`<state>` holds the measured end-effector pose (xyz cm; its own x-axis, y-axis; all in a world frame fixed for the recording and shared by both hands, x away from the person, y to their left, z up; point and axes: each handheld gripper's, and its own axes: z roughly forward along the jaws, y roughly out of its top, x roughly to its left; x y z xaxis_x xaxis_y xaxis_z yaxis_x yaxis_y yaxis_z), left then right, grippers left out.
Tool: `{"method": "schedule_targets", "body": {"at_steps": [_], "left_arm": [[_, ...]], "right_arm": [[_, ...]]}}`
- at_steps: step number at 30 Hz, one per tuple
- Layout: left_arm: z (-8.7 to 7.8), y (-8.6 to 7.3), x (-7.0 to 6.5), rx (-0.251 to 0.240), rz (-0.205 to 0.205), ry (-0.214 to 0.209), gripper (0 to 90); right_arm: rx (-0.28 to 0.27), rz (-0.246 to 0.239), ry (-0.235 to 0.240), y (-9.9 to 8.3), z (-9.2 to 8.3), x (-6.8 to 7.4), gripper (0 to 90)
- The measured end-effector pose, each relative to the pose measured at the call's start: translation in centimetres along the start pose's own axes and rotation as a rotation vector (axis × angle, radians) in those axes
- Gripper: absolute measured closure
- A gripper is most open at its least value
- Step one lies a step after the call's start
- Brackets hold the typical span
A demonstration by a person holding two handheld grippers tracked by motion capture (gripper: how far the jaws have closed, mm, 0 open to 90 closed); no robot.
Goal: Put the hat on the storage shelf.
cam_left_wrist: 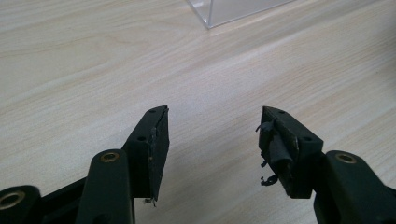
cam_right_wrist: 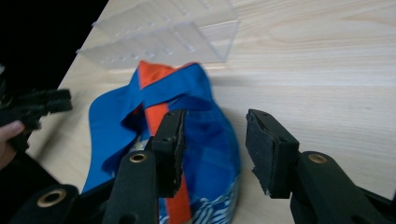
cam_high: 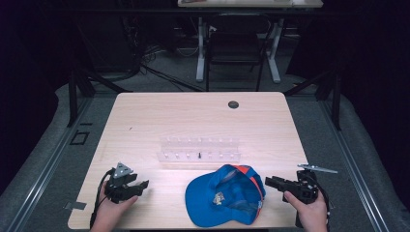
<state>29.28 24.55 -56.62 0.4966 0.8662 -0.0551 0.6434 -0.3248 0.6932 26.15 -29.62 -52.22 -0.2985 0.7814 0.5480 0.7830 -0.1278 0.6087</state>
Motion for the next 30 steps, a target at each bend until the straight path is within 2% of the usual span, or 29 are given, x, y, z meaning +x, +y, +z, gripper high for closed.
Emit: {"method": "schedule_targets", "body": {"at_steps": [3,7,14,20,23,30], "left_arm": [[0.1,0.0,-0.1,0.005,0.004,-0.002,43.2],[0.1,0.1,-0.3,0.005,0.012,-0.005,43.2],[0.1,0.0,-0.5,0.003,0.018,-0.003,43.2],[0.0,0.1,-0.6,0.0,0.016,-0.005,43.2],[0.1,0.1,-0.8,0.003,0.03,-0.007,43.5],[0.1,0.2,-1.4,-0.002,0.037,-0.015,44.8]], "right_arm": [[0.047,-0.038,0.037,0.2,0.2,0.7,55.0],[0.081,-0.043,0.059,0.3,0.7,1.2,53.7],[0.095,-0.06,0.081,0.3,1.4,1.9,49.6],[0.13,-0.071,0.102,0.0,2.0,2.1,49.7],[0.161,-0.083,0.098,-0.2,2.2,2.2,51.2],[0.176,-0.065,0.125,-0.5,2.5,1.8,54.1]]}}
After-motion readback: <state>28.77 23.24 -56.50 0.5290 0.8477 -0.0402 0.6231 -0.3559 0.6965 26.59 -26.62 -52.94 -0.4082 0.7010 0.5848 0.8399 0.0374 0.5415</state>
